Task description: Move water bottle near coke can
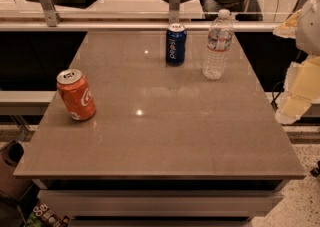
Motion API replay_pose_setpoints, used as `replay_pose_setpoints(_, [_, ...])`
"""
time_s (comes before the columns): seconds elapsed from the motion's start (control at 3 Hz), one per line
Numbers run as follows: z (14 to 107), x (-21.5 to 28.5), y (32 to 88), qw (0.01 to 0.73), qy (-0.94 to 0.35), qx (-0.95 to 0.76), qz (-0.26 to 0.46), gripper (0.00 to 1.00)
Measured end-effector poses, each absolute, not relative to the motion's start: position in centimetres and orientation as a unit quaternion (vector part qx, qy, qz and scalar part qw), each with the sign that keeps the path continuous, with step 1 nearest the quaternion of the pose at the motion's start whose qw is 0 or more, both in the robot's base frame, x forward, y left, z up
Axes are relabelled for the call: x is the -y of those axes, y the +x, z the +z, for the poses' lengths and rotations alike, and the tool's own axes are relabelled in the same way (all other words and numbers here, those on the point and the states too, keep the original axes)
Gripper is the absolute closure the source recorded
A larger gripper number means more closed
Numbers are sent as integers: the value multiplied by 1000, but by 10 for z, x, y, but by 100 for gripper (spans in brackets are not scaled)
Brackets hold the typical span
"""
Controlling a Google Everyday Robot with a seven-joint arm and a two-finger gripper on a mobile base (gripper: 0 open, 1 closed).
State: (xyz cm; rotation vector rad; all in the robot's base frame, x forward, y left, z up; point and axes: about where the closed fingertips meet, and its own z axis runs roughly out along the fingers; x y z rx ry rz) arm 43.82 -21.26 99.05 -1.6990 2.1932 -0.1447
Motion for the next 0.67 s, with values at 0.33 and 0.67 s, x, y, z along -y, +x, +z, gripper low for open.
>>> replay_pose_setpoints(0.33, [991, 213, 438, 181, -602, -776, -51, 0])
replay_pose_setpoints(0.67, [990, 210, 444, 200, -586, -784, -37, 0])
